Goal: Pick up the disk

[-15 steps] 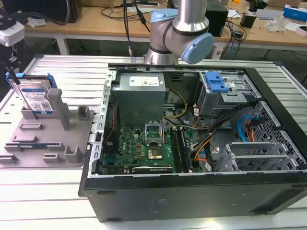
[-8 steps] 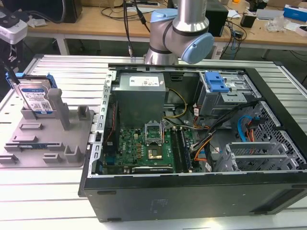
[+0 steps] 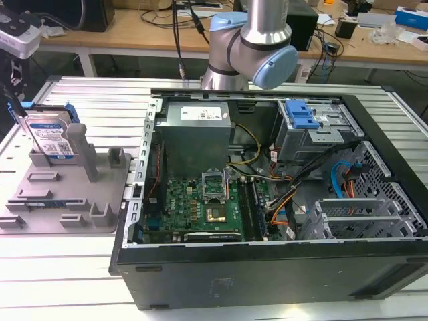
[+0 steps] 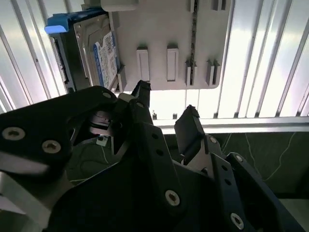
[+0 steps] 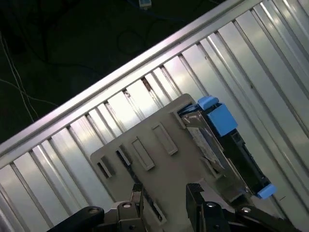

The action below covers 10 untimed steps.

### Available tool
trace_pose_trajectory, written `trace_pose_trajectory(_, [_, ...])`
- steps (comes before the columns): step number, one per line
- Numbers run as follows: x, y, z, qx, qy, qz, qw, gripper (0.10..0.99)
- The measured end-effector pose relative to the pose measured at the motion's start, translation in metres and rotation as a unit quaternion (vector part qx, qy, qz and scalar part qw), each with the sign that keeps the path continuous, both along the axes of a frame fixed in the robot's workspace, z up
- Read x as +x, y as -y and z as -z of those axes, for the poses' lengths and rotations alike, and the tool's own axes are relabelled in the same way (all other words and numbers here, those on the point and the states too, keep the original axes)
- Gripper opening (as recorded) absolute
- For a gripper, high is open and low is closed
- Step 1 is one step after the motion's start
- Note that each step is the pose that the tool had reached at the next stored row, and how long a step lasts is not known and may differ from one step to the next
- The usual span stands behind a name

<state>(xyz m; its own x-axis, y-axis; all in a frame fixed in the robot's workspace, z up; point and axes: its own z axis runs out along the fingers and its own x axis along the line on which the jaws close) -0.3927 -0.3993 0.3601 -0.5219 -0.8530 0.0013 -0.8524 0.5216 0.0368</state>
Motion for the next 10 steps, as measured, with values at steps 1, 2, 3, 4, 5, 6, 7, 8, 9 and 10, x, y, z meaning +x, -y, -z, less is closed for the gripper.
trace_pose_trajectory(1, [0.0000,0.0000,0.0000,0.0000,0.0000,-0.016,0.9999,0.482])
trace_pose_trajectory(2, [0.0000,0.0000,0.0000,0.0000,0.0000,-0.025,0.9997,0.482])
trace_pose_trajectory(3, [0.0000,0.0000,0.0001,0.0000,0.0000,-0.039,0.9992,0.482])
trace_pose_trajectory(4, [0.0000,0.0000,0.0001,0.0000,0.0000,-0.057,0.9984,0.482])
trace_pose_trajectory(5, [0.0000,0.0000,0.0001,0.0000,0.0000,-0.074,0.9972,0.482])
trace_pose_trajectory(6, [0.0000,0.0000,0.0001,0.0000,0.0000,-0.088,0.9961,0.482])
trace_pose_trajectory(7, [0.0000,0.0000,0.0001,0.0000,0.0000,-0.097,0.9953,0.482])
trace_pose_trajectory(8, [0.0000,0.0000,0.0002,0.0000,0.0000,-0.108,0.9942,0.482])
trace_pose_trajectory(9, [0.0000,0.0000,0.0001,0.0000,0.0000,-0.117,0.9931,0.482])
trace_pose_trajectory(10, [0.0000,0.0000,0.0001,0.0000,0.0000,-0.132,0.9913,0.482])
